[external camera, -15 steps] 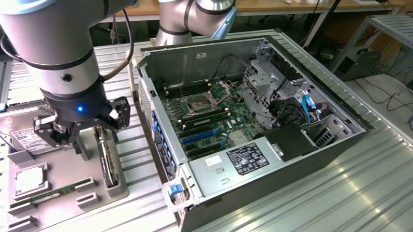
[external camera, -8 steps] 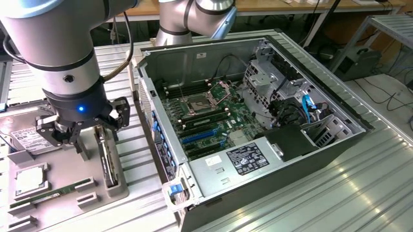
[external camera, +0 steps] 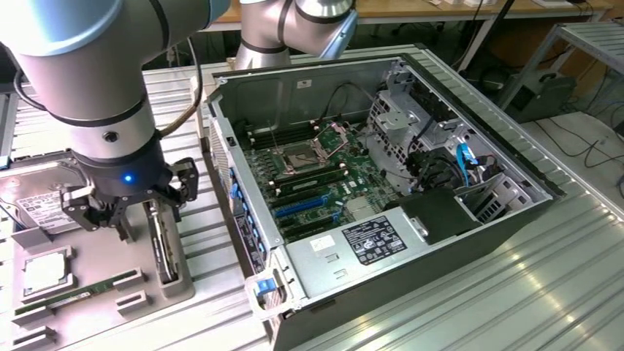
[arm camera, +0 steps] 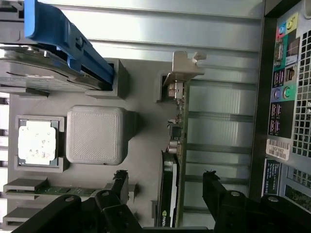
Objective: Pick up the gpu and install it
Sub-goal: 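Pick up the gpu and move the gpu toward the slot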
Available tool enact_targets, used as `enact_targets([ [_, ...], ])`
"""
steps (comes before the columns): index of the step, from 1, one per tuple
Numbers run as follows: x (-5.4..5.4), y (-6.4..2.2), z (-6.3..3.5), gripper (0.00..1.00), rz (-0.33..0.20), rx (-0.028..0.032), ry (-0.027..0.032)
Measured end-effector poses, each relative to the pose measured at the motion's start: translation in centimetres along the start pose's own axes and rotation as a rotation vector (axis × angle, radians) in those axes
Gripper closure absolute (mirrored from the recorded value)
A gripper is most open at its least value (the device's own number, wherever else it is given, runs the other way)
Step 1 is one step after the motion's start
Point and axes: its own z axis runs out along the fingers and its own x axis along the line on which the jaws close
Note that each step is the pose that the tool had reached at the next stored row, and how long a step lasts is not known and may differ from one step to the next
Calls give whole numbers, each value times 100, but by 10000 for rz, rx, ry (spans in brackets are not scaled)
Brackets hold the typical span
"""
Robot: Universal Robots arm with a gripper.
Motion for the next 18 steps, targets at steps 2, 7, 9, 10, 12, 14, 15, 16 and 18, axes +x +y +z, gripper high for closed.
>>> enact_targets([
  [2,1,-17,16,28,11,1,0],
  [7,1,-33,113,28,27,1,-2],
  [9,0,-35,158,28,30,1,-2],
  [10,0,-36,184,28,31,1,-2],
  [12,-1,-38,228,28,31,1,-1],
  [14,-4,-40,272,28,31,1,-1],
  [15,-17,-42,293,28,31,1,-1],
  [16,-24,-43,301,28,32,1,-2],
  [18,-35,-43,308,28,34,2,-1],
])
